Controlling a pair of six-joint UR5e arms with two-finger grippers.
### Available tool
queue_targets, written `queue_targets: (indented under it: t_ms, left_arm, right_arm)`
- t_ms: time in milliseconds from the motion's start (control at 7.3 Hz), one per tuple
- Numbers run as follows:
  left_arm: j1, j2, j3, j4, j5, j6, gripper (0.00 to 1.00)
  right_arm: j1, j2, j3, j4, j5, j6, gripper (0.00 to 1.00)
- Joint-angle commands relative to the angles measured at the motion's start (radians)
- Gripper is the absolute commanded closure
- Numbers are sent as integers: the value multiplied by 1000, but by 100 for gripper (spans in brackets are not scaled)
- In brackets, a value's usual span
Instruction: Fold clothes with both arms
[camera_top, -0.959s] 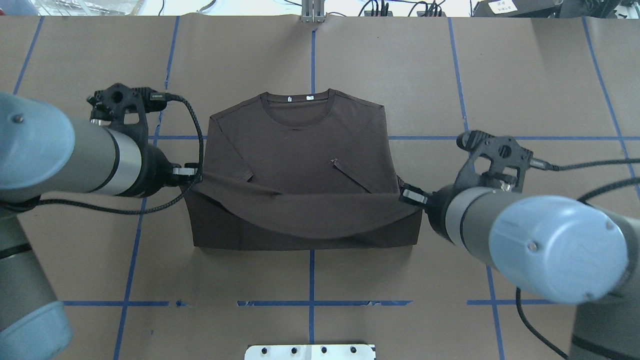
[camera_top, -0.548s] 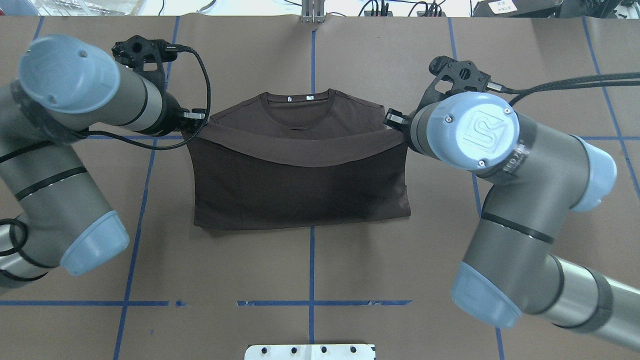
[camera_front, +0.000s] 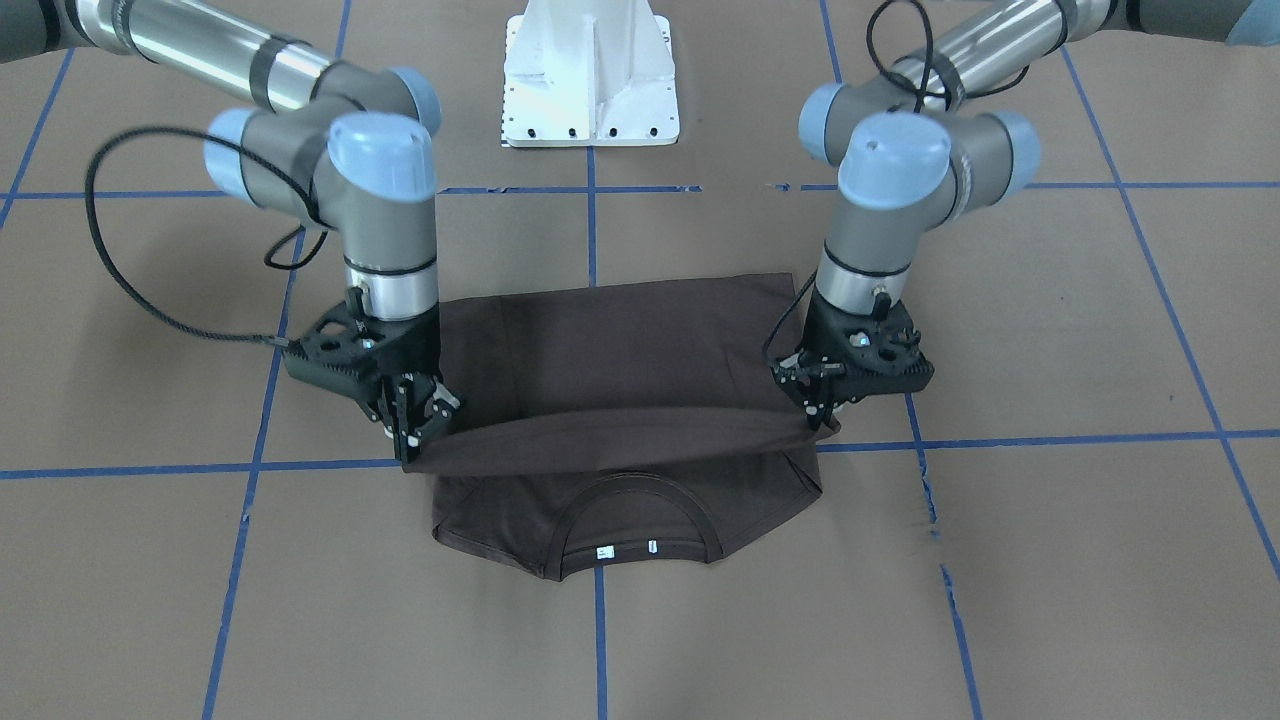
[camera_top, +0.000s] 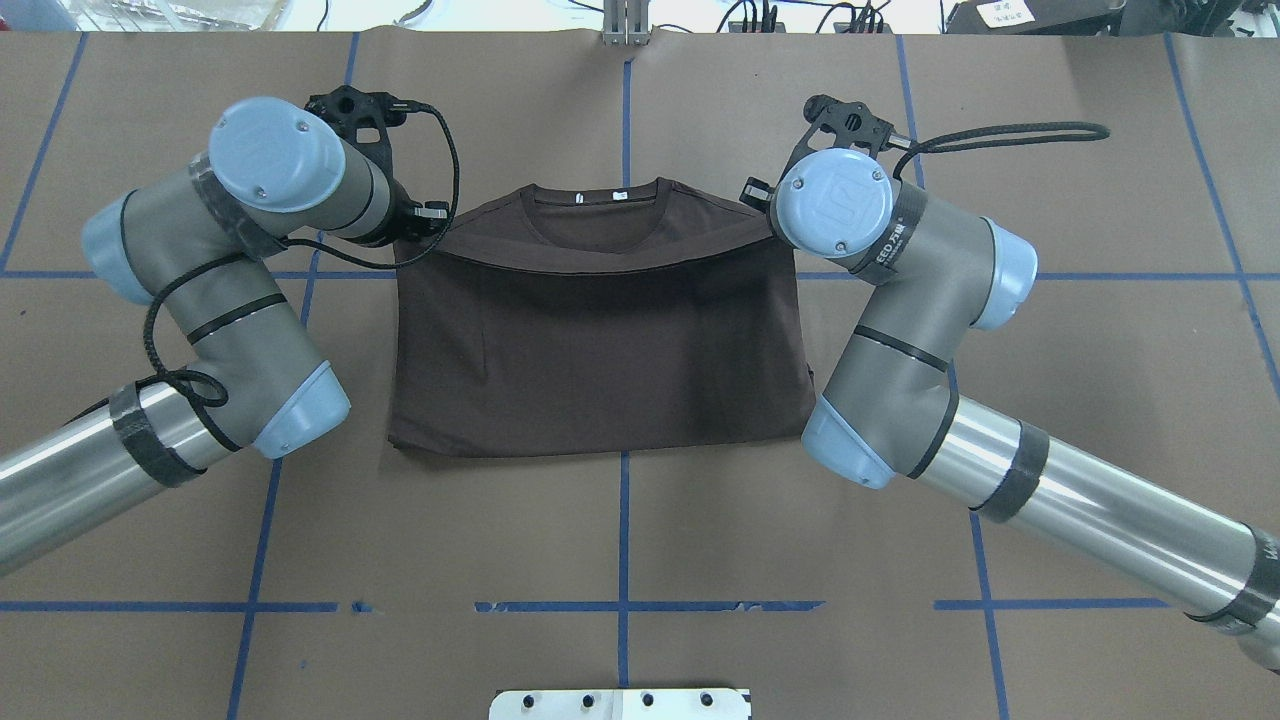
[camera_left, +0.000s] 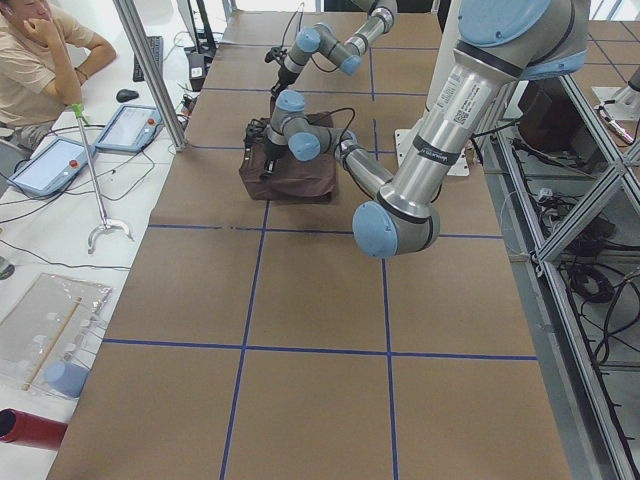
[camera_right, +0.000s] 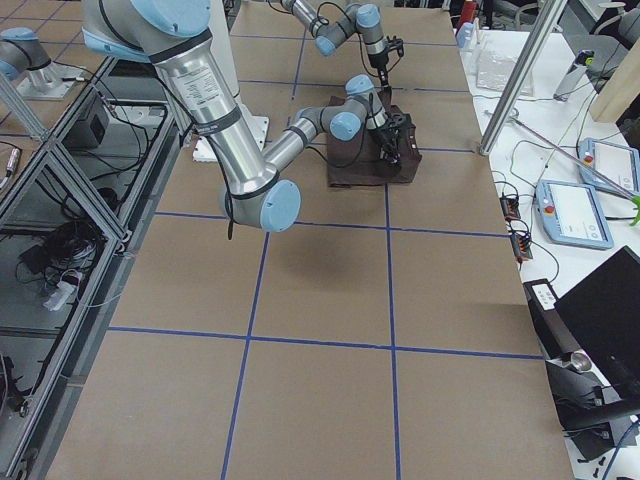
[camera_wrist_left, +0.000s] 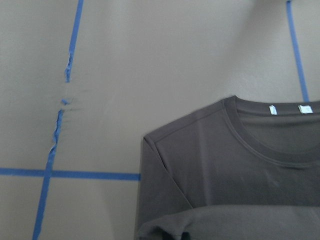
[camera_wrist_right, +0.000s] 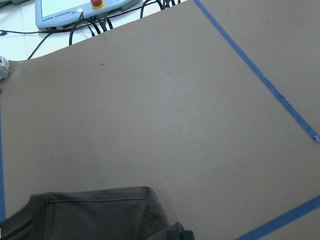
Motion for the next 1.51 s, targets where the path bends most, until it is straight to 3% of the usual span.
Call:
queue_targets:
  t_ms: [0,411,548,822,959,1234,1371]
  left_arm:
    - [1,-27,129,-84,7,2,100]
    - [1,-27,149,-113,7,44,98]
    - [1,-21,143,-136,5,86,1]
    - [-1,42,31,-149,-1,119,0]
    - [7,109,-75,-146,-5,119,0]
    - [105,288,-255,-152,1,68,0]
    - [163,323,-295,-153,8,-20,0]
  right_arm:
    - [2,17,-117,92,0,-2,100]
    - [2,15,-126,92,0,-2,100]
    - [-2,12,-131,90,-11,-37,1]
    - [23,15,-110,104,20,-183,0]
    - [52,3,-82,107,105,-243,0]
    - [57,-19,-34,107,134,-247,0]
    - [57,-20,-34,107,134,-247,0]
